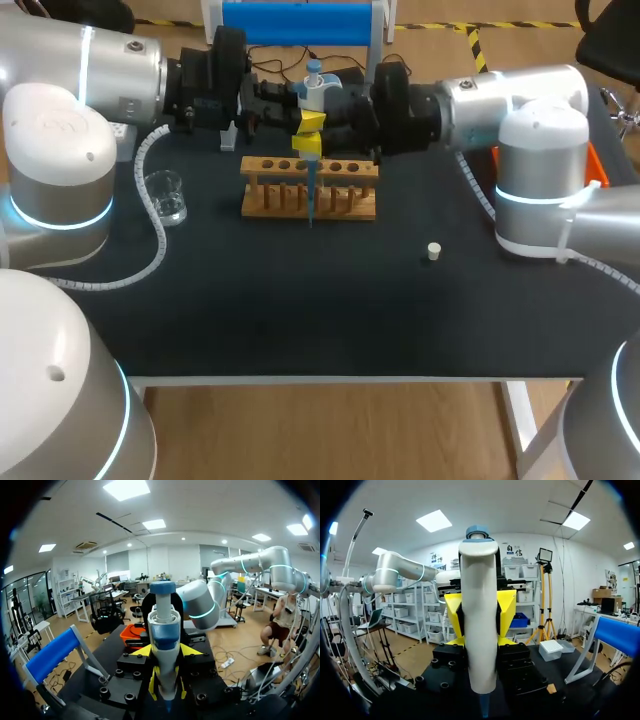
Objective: Invert the test tube, pick up the pipette, mount the tip to pipette, aspirate from beaker and dispense into the tube, eject the tip, return the pipette, and cap with the stopper.
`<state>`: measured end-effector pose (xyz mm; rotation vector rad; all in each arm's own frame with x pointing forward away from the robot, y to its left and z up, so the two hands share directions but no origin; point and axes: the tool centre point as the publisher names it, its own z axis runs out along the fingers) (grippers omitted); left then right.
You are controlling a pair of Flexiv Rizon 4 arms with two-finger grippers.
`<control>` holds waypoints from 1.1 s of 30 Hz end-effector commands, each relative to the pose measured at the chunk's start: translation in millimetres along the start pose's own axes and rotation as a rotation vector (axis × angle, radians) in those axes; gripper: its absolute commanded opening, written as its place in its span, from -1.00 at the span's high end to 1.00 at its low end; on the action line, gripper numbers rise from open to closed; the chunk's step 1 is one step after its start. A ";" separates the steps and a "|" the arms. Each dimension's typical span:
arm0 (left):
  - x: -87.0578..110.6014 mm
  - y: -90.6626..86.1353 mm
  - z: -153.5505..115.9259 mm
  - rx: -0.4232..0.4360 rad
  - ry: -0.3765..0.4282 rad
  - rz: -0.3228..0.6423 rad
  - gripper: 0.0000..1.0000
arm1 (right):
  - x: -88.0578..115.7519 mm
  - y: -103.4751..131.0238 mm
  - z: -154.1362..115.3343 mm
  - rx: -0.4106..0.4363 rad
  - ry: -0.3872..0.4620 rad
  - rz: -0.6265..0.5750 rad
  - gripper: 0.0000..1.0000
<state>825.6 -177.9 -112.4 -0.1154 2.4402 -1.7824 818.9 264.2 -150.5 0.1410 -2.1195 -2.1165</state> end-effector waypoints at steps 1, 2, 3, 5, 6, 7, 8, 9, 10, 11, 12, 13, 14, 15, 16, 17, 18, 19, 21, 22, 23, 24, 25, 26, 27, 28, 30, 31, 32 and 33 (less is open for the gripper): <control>0.0 0.6 -0.8 0.004 -0.002 0.003 1.00 | 0.4 -0.9 -0.5 -0.003 0.003 -0.002 1.00; 0.0 0.6 -0.8 0.004 -0.002 0.003 1.00 | 0.4 -0.8 -0.6 -0.003 0.003 -0.002 1.00; 0.0 0.6 -0.8 0.004 -0.002 0.003 1.00 | 0.4 -0.7 -0.8 -0.004 0.003 -0.002 1.00; 0.0 0.6 -0.8 0.004 -0.002 0.003 1.00 | 0.3 -0.6 -1.1 -0.006 0.002 -0.003 1.00; 0.0 0.6 -0.8 0.004 -0.002 0.003 0.76 | 0.3 -0.5 -1.4 -0.007 0.003 -0.003 1.00; 0.0 0.6 -0.8 0.004 -0.002 0.003 -1.00 | 0.2 -0.4 -1.6 -0.007 0.003 -0.004 1.00; 0.0 0.6 -0.8 0.004 -0.002 0.003 -1.00 | 0.1 -0.4 -2.0 -0.007 0.003 -0.004 1.00; 0.0 0.6 -0.8 0.004 -0.002 0.003 -1.00 | -0.2 -0.4 -3.5 -0.007 0.002 -0.004 1.00; 0.0 0.6 -0.8 0.004 -0.002 0.003 -1.00 | -0.6 -0.5 -5.4 -0.008 0.001 -0.004 1.00; 0.0 0.6 -0.8 0.004 -0.002 0.003 -1.00 | -1.0 -0.7 -7.6 -0.008 -0.001 -0.004 1.00; 0.0 0.6 -0.8 0.004 -0.002 0.003 -1.00 | -1.3 -0.7 -9.7 -0.010 -0.005 -0.004 1.00; 0.0 0.6 -0.8 0.004 -0.002 0.003 -1.00 | -1.5 -0.6 -12.4 -0.010 -0.009 -0.005 1.00; 0.0 0.6 -0.8 0.004 -0.002 0.003 -1.00 | -1.8 -0.2 -15.5 -0.010 -0.010 -0.006 1.00; 0.0 0.6 -0.8 0.004 -0.002 0.003 -1.00 | -2.3 0.2 -18.9 -0.010 -0.010 -0.007 1.00; 0.0 0.6 -0.8 0.004 -0.002 0.003 -1.00 | -3.0 0.6 -22.6 -0.010 -0.007 -0.007 1.00; 0.0 0.6 -0.8 0.004 -0.002 0.003 -1.00 | -3.6 1.1 -26.4 -0.004 -0.003 -0.010 1.00; 0.0 0.6 -0.8 0.004 -0.002 0.003 -1.00 | -3.7 1.5 -31.6 0.000 -0.003 -0.015 1.00; 0.0 0.6 -0.8 0.004 -0.002 0.003 -1.00 | -4.3 2.0 -36.6 0.006 0.002 -0.018 1.00; 0.0 0.6 -0.8 0.004 -0.002 0.003 -1.00 | -5.1 2.4 -43.6 0.010 0.009 -0.018 1.00; 0.0 0.6 -0.8 0.004 -0.002 0.003 -1.00 | -6.0 2.8 -51.0 0.018 0.007 -0.022 1.00; 0.0 0.6 -0.8 0.004 -0.002 0.003 -1.00 | -6.7 3.2 -57.6 0.019 0.006 -0.023 1.00; 0.0 0.6 -0.8 0.004 -0.002 0.003 -1.00 | -7.4 3.5 -64.5 0.020 0.007 -0.024 1.00; 0.0 0.6 -0.8 0.004 -0.002 0.003 -1.00 | -8.2 3.9 -71.3 0.020 0.008 -0.025 1.00; 0.0 0.6 -0.8 0.004 -0.002 0.003 -1.00 | -9.7 4.3 -78.7 0.020 0.012 -0.024 1.00; 0.0 0.6 -0.8 0.004 -0.002 0.003 -1.00 | -11.3 4.6 -86.0 0.021 0.013 -0.024 1.00; 0.0 0.6 -0.8 0.004 -0.002 0.003 -1.00 | -12.9 5.0 -93.5 0.024 0.010 -0.025 1.00; 0.0 0.6 -0.8 0.004 -0.002 0.003 -1.00 | -17.3 6.1 -109.3 0.027 0.023 -0.019 1.00; 0.0 0.6 -0.8 0.004 -0.002 0.003 -1.00 | -19.6 6.4 -117.0 0.033 0.014 -0.019 1.00; 0.0 0.6 -0.8 0.004 -0.002 0.003 -1.00 | -21.8 6.6 -124.7 0.036 0.009 -0.022 1.00; 0.0 0.6 -0.8 0.004 -0.002 0.003 -1.00 | -24.7 6.7 -134.3 0.036 0.007 -0.019 1.00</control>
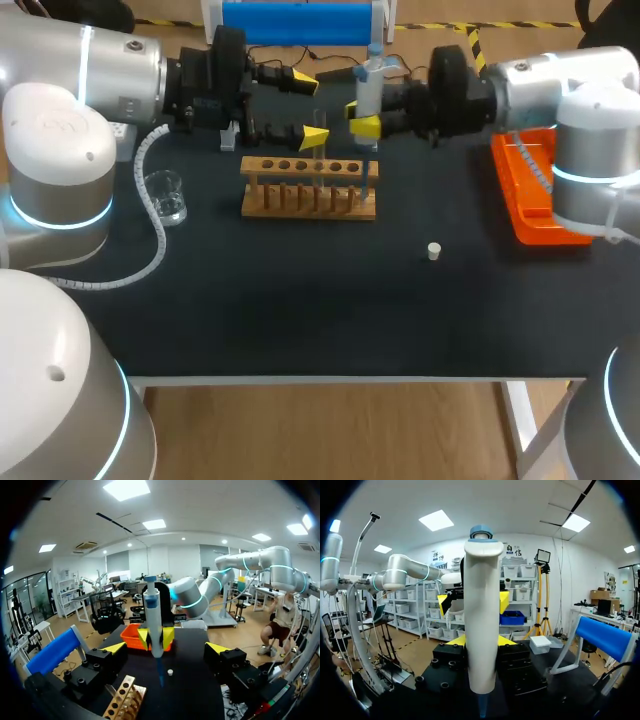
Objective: Invert the test tube, pick up the pipette, mount the tip to pipette, aspirate from beaker and dispense into the tube, eject the tip, return the pipette, and cap with the stopper.
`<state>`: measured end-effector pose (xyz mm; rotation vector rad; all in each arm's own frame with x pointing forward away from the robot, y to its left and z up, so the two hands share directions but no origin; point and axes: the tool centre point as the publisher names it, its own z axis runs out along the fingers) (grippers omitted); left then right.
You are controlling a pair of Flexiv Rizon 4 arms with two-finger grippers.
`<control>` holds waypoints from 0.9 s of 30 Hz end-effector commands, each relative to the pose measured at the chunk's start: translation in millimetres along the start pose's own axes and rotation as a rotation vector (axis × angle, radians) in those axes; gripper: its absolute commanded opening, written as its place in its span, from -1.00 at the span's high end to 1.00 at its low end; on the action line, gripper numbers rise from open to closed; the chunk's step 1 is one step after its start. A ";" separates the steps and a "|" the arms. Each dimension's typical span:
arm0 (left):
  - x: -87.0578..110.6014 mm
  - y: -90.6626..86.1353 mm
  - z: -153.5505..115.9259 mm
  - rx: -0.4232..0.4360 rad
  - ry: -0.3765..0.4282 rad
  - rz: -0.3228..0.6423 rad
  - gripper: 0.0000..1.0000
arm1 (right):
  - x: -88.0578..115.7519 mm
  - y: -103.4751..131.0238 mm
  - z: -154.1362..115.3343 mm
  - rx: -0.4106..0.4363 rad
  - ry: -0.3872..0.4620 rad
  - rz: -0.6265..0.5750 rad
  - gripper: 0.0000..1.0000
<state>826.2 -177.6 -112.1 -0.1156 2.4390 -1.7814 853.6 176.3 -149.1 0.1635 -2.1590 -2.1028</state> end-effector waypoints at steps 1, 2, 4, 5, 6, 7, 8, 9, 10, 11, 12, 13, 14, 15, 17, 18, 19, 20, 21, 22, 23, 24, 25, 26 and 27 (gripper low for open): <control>0.6 0.8 -0.4 0.004 -0.001 0.002 -1.00 | -7.9 3.1 -49.3 0.012 0.009 0.007 1.00; 0.6 0.8 -0.4 0.004 -0.001 0.002 -1.00 | -10.9 2.9 -59.1 0.013 0.006 0.007 1.00; 0.6 0.8 -0.4 0.004 -0.001 0.002 -1.00 | -15.1 3.4 -76.8 0.014 -0.008 0.005 1.00; 0.6 0.8 -0.4 0.004 -0.001 0.002 -1.00 | -17.0 3.9 -85.6 0.014 -0.009 0.004 1.00; 0.6 0.8 -0.4 0.004 -0.001 0.002 -1.00 | -18.4 4.4 -93.5 0.017 -0.012 0.004 1.00; 0.6 0.8 -0.4 0.004 -0.001 0.002 -1.00 | -19.3 4.9 -101.8 0.037 -0.001 0.001 1.00; 0.6 0.8 -0.4 0.004 -0.001 0.002 -1.00 | -19.8 4.8 -108.9 0.037 -0.009 0.004 1.00; 0.6 0.8 -0.4 0.004 -0.001 0.002 -1.00 | -19.8 4.5 -117.3 0.026 -0.016 0.004 1.00; 0.6 0.8 -0.4 0.004 -0.001 0.002 -1.00 | -19.9 4.4 -124.2 0.025 -0.015 0.004 1.00; 0.6 0.8 -0.4 0.004 -0.001 0.002 -1.00 | -19.8 4.2 -130.7 0.017 -0.023 0.006 1.00; 0.6 0.8 -0.4 0.004 -0.001 0.002 -1.00 | -19.5 4.1 -135.1 0.008 -0.033 0.003 1.00; 0.6 0.8 -0.4 0.004 -0.001 0.002 -1.00 | -19.0 4.1 -142.1 0.005 -0.037 0.002 1.00; 0.6 0.8 -0.4 0.004 -0.001 0.002 -1.00 | -18.7 4.2 -149.8 -0.001 -0.036 0.005 1.00; 0.6 0.8 -0.4 0.004 -0.001 0.002 -1.00 | -18.8 4.2 -157.1 -0.014 -0.043 0.008 1.00; 0.6 0.8 -0.4 0.004 -0.001 0.002 -1.00 | -19.7 4.4 -172.9 -0.018 -0.067 0.012 1.00; 0.6 0.8 -0.4 0.004 -0.001 0.002 -1.00 | -20.0 4.7 -180.2 -0.024 -0.073 0.014 1.00; 0.6 0.8 -0.4 0.004 -0.001 0.002 -1.00 | -20.1 5.2 -187.4 -0.025 -0.070 0.015 1.00; 0.6 0.8 -0.4 0.004 -0.001 0.002 -1.00 | -19.9 6.0 -193.6 -0.014 -0.079 0.012 1.00; 0.6 0.8 -0.4 0.004 -0.001 0.002 -1.00 | -19.5 6.8 -199.7 -0.009 -0.093 0.007 1.00; 0.6 0.8 -0.4 0.004 -0.001 0.002 -1.00 | -19.2 7.6 -204.8 0.002 -0.100 0.001 1.00; 0.6 0.8 -0.4 0.004 -0.001 0.002 -1.00 | -19.1 8.3 -209.0 0.017 -0.100 -0.003 1.00; 0.6 0.8 -0.4 0.004 -0.001 0.002 -1.00 | -19.3 8.6 -212.6 0.014 -0.094 0.001 1.00; 0.6 0.8 -0.4 0.004 -0.001 0.002 -1.00 | -19.6 8.9 -216.4 0.018 -0.095 0.003 1.00; 0.6 0.8 -0.4 0.004 -0.001 0.002 -1.00 | -19.4 9.0 -219.7 0.026 -0.104 0.002 1.00; 0.6 0.8 -0.4 0.004 -0.001 0.002 -1.00 | -19.5 9.0 -223.1 0.027 -0.107 0.002 1.00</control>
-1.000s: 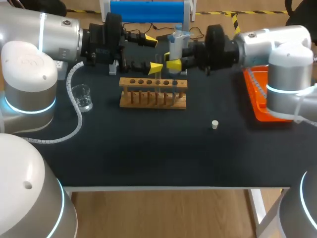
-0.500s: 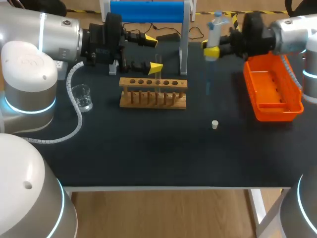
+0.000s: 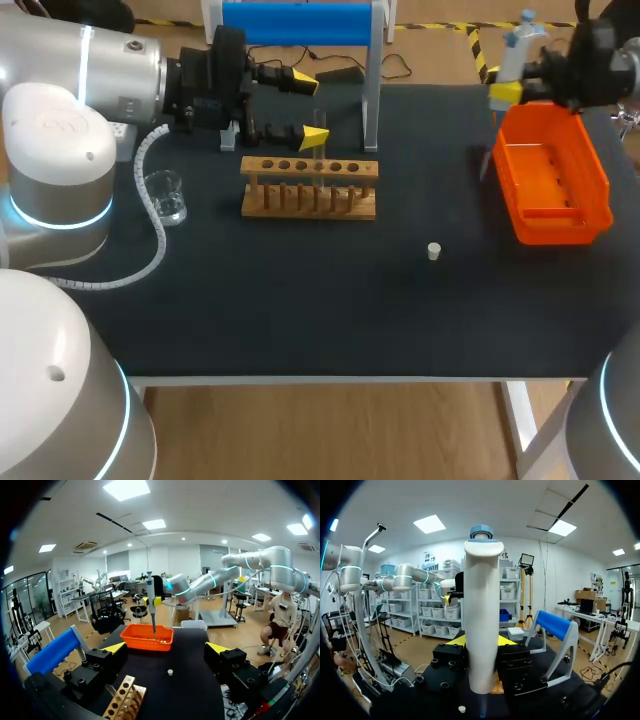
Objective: Invert the test tube, pick up the pipette, mount the tip to pipette, aspirate from beaker and dispense into the tube, eject the tip, return the pipette, and cap with the stopper.
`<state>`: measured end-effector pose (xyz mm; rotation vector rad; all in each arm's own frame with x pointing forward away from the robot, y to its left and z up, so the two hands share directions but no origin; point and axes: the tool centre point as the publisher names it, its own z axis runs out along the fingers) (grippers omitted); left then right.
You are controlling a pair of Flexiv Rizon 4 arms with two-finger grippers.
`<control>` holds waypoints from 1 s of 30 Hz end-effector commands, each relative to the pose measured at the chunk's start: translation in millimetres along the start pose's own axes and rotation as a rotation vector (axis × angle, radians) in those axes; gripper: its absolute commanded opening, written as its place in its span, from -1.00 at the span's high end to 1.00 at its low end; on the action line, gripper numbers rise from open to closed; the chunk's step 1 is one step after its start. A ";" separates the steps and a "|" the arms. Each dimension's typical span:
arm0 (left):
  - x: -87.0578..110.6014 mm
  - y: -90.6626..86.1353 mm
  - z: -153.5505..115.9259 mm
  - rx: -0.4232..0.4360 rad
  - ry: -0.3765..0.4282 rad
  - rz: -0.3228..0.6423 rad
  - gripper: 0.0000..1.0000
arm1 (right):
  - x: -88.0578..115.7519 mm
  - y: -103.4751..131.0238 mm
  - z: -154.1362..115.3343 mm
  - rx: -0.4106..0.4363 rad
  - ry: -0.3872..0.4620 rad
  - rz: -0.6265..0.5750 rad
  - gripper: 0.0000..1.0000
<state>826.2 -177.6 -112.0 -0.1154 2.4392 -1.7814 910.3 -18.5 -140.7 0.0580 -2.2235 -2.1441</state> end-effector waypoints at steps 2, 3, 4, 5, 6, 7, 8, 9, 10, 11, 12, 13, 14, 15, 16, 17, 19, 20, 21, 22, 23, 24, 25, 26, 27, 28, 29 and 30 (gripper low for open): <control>0.6 0.8 -0.5 0.004 -0.001 0.002 -1.00 | 1.4 4.7 -29.1 0.017 0.002 0.007 1.00; 0.6 0.8 -0.5 0.004 -0.001 0.002 -1.00 | 1.4 4.4 -32.6 0.019 -0.003 0.008 1.00; 0.6 0.8 -0.5 0.004 -0.001 0.002 -1.00 | 1.3 4.2 -36.2 0.018 -0.002 0.008 1.00; 0.6 0.8 -0.5 0.004 -0.001 0.002 -1.00 | 1.1 3.9 -40.4 0.017 0.000 0.009 1.00; 0.6 0.8 -0.5 0.004 -0.001 0.002 -1.00 | 1.3 3.6 -43.8 0.017 0.000 0.010 1.00; 0.6 0.8 -0.5 0.004 -0.001 0.002 -1.00 | 1.4 3.3 -47.6 0.019 -0.004 0.006 1.00; 0.6 0.8 -0.5 0.004 -0.001 0.002 -1.00 | 1.4 3.0 -51.4 0.020 -0.005 0.005 1.00; 0.6 0.8 -0.5 0.004 -0.001 0.002 -1.00 | 1.4 2.6 -54.7 0.023 -0.007 0.000 1.00; 0.6 0.8 -0.5 0.004 -0.001 0.002 -1.00 | 1.2 2.0 -58.5 0.023 -0.008 -0.001 1.00; 0.6 0.8 -0.5 0.004 -0.001 0.002 -1.00 | 0.4 1.4 -61.9 0.019 0.008 0.000 1.00; 0.6 0.8 -0.5 0.004 -0.001 0.002 -1.00 | -0.5 0.6 -64.8 0.020 0.008 -0.001 1.00; 0.6 0.8 -0.5 0.004 -0.001 0.002 -1.00 | -0.7 0.5 -65.3 0.025 0.002 -0.004 1.00; 0.6 0.8 -0.5 0.004 -0.001 0.002 -1.00 | -1.3 -0.3 -67.0 0.030 0.009 -0.004 1.00; 0.6 0.8 -0.5 0.004 -0.001 0.002 -1.00 | -2.7 -1.7 -69.7 0.031 0.017 -0.004 1.00; 0.6 0.8 -0.5 0.004 -0.001 0.002 -1.00 | -4.3 -3.5 -72.6 0.033 0.017 -0.004 1.00; 0.6 0.8 -0.5 0.004 -0.001 0.002 -1.00 | -6.0 -5.3 -75.7 0.030 0.025 -0.003 1.00; 0.6 0.8 -0.5 0.004 -0.001 0.002 -1.00 | -8.8 -8.9 -81.7 0.023 0.034 0.000 1.00; 0.6 0.8 -0.5 0.004 -0.001 0.002 -1.00 | -10.4 -11.9 -85.2 0.025 0.030 -0.001 1.00; 0.6 0.8 -0.5 0.004 -0.001 0.002 -1.00 | -11.9 -14.3 -88.3 0.016 0.037 0.003 1.00; 0.6 0.8 -0.5 0.004 -0.001 0.002 -1.00 | -13.3 -16.2 -91.0 0.015 0.039 0.003 1.00; 0.6 0.8 -0.5 0.004 -0.001 0.002 -1.00 | -14.9 -18.0 -93.5 0.015 0.037 0.004 1.00; 0.6 0.8 -0.5 0.004 -0.001 0.002 -1.00 | -16.2 -19.6 -96.0 0.009 0.038 0.006 1.00; 0.6 0.8 -0.5 0.004 -0.001 0.002 -1.00 | -17.7 -21.3 -98.7 0.004 0.042 0.008 1.00; 0.6 0.8 -0.5 0.004 -0.001 0.002 -1.00 | -19.2 -23.0 -101.6 0.001 0.038 0.009 1.00; 0.6 0.8 -0.5 0.004 -0.001 0.002 -1.00 | -19.9 -23.9 -102.9 0.000 0.037 0.009 1.00; 0.6 0.8 -0.5 0.004 -0.001 0.002 -1.00 | -20.0 -24.2 -103.0 -0.008 0.044 0.008 1.00; 0.6 0.8 -0.5 0.004 -0.001 0.002 -1.00 | -20.8 -25.7 -104.7 -0.009 0.044 0.009 1.00; 0.6 0.8 -0.5 0.004 -0.001 0.002 -1.00 | -21.6 -27.4 -106.2 -0.012 0.045 0.009 1.00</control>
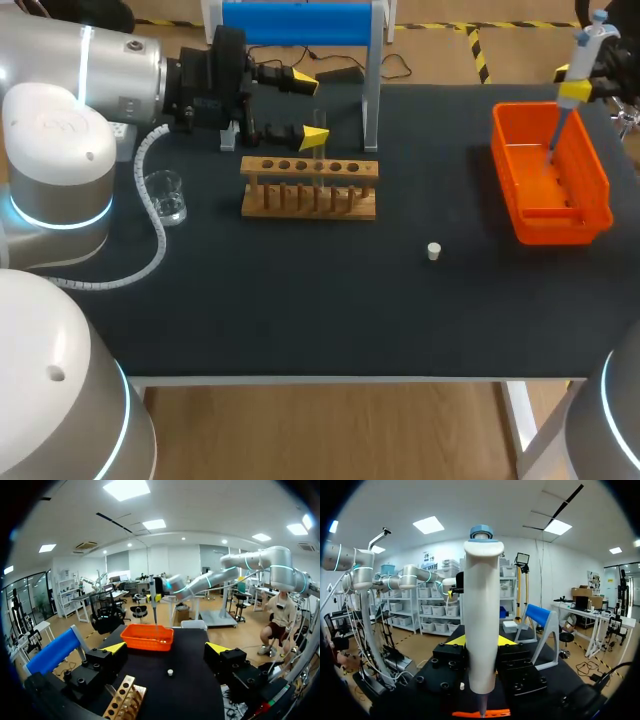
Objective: Invert the test tube, pick up the pipette, mount the tip to pipette, aspirate from beaker and dispense into the tube, eject the tip, return the pipette, and cap with the stopper.
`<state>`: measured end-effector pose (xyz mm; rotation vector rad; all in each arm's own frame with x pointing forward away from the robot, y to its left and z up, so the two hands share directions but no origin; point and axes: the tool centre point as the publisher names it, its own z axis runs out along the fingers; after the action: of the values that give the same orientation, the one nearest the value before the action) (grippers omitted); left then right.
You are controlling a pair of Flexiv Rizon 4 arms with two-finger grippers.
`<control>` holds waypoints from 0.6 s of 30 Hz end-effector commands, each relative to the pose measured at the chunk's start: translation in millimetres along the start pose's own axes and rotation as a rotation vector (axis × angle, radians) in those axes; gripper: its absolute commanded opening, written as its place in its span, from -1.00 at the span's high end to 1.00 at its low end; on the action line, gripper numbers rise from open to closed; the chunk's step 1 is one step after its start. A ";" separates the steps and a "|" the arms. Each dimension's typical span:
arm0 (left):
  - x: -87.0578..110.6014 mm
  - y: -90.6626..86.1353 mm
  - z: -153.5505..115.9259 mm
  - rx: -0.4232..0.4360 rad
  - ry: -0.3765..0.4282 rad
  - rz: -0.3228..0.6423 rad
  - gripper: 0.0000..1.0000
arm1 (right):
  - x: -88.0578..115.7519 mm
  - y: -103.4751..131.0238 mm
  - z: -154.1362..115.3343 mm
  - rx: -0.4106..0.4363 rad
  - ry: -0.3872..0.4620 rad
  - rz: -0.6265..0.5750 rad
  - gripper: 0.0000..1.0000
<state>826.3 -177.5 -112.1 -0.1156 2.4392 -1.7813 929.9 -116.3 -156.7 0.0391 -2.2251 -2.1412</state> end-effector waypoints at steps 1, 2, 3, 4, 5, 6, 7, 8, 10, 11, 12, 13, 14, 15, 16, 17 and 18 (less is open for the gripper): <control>0.7 0.8 -0.4 0.004 -0.001 0.002 -1.00 | -8.8 -9.7 -9.1 -0.019 0.064 -0.001 1.00; 0.7 0.8 -0.4 0.004 -0.001 0.002 -1.00 | -9.4 -11.6 -10.0 -0.020 0.066 -0.001 1.00; 0.7 0.8 -0.4 0.004 -0.001 0.002 -1.00 | -9.9 -13.3 -10.6 -0.021 0.068 -0.002 1.00; 0.7 0.8 -0.4 0.004 -0.001 0.002 -1.00 | -10.1 -15.1 -10.9 -0.022 0.084 -0.004 1.00; 0.7 0.8 -0.4 0.004 -0.001 0.002 -1.00 | -10.1 -17.1 -11.6 -0.023 0.083 -0.003 1.00; 0.7 0.8 -0.4 0.004 -0.001 0.002 -1.00 | -9.8 -18.2 -12.4 -0.028 0.084 -0.006 1.00; 0.7 0.8 -0.4 0.004 -0.001 0.002 -1.00 | -9.5 -19.2 -13.5 -0.031 0.085 -0.007 1.00; 0.7 0.8 -0.4 0.004 -0.001 0.002 -1.00 | -9.1 -20.2 -14.5 -0.033 0.086 -0.008 1.00; 0.7 0.8 -0.4 0.004 -0.001 0.002 -1.00 | -8.1 -22.3 -16.0 -0.037 0.085 -0.010 1.00; 0.7 0.8 -0.4 0.004 -0.001 0.002 -1.00 | -7.6 -23.3 -16.9 -0.040 0.086 -0.010 1.00; 0.7 0.8 -0.4 0.004 -0.001 0.002 -1.00 | -7.3 -24.3 -17.6 -0.041 0.081 -0.009 1.00; 0.7 0.8 -0.4 0.004 -0.001 0.002 -1.00 | -6.9 -25.2 -18.3 -0.042 0.075 -0.009 1.00; 0.7 0.8 -0.4 0.004 -0.001 0.002 -1.00 | -6.5 -25.9 -18.8 -0.045 0.078 -0.010 1.00; 0.7 0.8 -0.4 0.004 -0.001 0.002 -1.00 | -6.3 -26.4 -19.0 -0.046 0.080 -0.009 1.00; 0.7 0.8 -0.4 0.004 -0.001 0.002 -1.00 | -6.4 -27.0 -18.9 -0.046 0.081 -0.007 1.00; 0.7 0.8 -0.4 0.004 -0.001 0.002 -1.00 | -6.4 -27.6 -18.6 -0.044 0.085 -0.006 1.00; 0.7 0.8 -0.4 0.004 -0.001 0.002 -1.00 | -6.6 -28.1 -18.0 -0.043 0.086 -0.005 1.00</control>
<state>826.2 -177.5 -112.1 -0.1156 2.4392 -1.7813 932.5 -133.1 -182.4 0.1066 -2.1490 -2.1563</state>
